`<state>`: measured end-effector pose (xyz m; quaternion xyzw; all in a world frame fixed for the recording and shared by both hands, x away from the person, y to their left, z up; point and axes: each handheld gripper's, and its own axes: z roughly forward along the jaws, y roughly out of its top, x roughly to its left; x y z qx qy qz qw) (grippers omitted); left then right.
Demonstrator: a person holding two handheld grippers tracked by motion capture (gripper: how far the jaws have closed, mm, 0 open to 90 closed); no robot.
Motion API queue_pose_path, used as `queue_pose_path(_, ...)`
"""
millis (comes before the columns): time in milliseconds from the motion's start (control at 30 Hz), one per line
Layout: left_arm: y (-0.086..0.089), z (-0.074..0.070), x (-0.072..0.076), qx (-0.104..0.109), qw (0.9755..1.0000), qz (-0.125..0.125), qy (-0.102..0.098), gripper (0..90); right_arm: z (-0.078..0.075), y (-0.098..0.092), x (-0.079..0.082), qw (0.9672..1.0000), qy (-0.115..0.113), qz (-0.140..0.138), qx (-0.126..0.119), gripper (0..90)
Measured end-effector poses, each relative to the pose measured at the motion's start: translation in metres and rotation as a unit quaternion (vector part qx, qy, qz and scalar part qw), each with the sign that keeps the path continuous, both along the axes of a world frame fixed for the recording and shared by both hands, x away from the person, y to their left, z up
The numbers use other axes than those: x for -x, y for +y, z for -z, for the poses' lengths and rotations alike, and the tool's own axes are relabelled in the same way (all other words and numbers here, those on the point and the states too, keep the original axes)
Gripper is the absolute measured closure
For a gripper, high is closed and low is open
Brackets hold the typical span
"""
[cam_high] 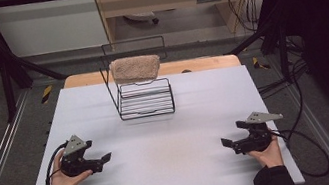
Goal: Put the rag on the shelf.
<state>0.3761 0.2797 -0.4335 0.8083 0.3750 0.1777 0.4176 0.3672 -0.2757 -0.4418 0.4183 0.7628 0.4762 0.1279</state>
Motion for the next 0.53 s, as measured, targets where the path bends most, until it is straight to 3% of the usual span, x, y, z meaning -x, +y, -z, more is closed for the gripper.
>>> queue_pose_path(200,0.0022,0.0037,0.0031,0.000,1.0000,0.003,-0.003,9.5,0.0034,-0.0059,0.0046,1.0000,0.003,0.005,-0.006,0.4)
queue_pose_path(533,0.0077,0.0060,0.0043,0.002,1.0000,-0.004,-0.004,9.5,0.0054,-0.0042,0.0059,1.0000,0.007,-0.003,0.004,0.4)
